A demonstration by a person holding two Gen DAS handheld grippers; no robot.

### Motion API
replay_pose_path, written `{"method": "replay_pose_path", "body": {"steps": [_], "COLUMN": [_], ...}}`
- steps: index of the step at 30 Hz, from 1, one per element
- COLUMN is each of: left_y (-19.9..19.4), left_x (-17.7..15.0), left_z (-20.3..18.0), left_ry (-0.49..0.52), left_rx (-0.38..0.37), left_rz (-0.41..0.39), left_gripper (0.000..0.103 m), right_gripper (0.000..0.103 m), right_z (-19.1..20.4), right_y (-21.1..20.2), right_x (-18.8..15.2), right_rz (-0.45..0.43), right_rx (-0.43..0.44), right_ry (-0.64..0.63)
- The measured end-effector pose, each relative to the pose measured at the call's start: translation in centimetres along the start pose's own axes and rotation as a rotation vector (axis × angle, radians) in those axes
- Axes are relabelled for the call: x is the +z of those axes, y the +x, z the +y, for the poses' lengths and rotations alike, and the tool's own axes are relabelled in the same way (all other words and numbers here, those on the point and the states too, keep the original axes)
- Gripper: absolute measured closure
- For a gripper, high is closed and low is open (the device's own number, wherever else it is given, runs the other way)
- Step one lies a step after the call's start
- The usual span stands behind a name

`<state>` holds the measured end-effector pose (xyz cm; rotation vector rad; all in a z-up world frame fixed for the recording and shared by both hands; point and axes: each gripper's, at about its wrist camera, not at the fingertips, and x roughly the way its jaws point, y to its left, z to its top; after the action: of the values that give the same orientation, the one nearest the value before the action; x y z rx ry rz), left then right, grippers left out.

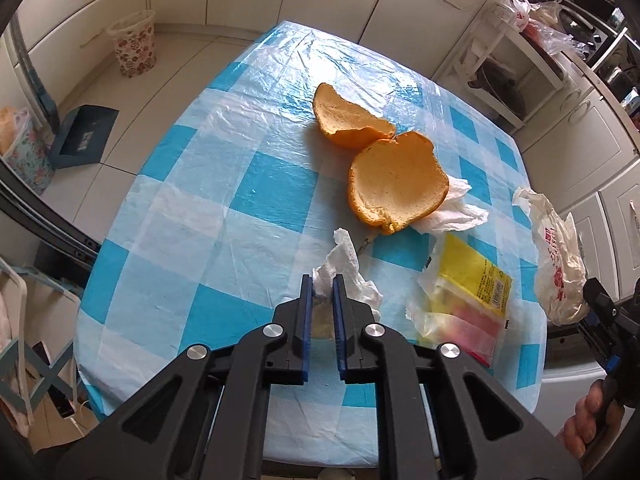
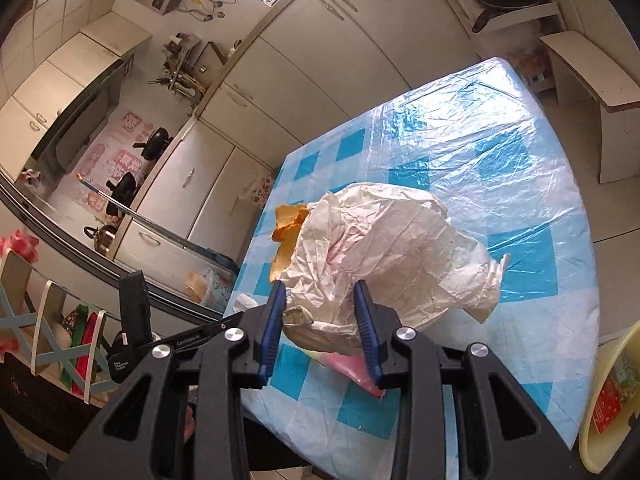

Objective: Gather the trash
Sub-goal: 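Grasp a white tissue with the left gripper while the right gripper grasps the white plastic bag, then carry the tissue with the left gripper while the right gripper carries the plastic bag to the bin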

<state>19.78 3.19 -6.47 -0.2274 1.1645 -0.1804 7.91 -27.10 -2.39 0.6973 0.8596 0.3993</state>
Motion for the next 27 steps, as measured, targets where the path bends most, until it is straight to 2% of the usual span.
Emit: {"method": "replay_pose_path", "body": {"steps": [5,9,12,27], "left_y": [-1.8,-2.8,-2.9,-3.4], "left_x": [0.0,-0.1,0.0,-0.7], "left_z": [-0.5,-1.5,-2.0,-3.9], "left_ry": [0.009,0.038,0.048,0.099], "left_rx": [-0.085,-0.125,-0.149,-0.194], "left_rz": [-0.062,-0.106,-0.111,-0.131], "left_gripper": [0.094,0.094,0.094,0.094], "right_gripper": [0.068,0.068,0.068,0.068], "right_z": [-0.5,-0.5,-0.6,-1.6], "right_y": [-0.9,-1.4,-1.9,-4.1], "right_x": [0.3,0.3,0.2,-0.3], "right_rz": [-0.031,-0.043,-0.05,-0.067], "right_rx": [0.006,0.002,-0.006,-0.055], "right_ry": [0.017,0.014,0.018,0.003]}}
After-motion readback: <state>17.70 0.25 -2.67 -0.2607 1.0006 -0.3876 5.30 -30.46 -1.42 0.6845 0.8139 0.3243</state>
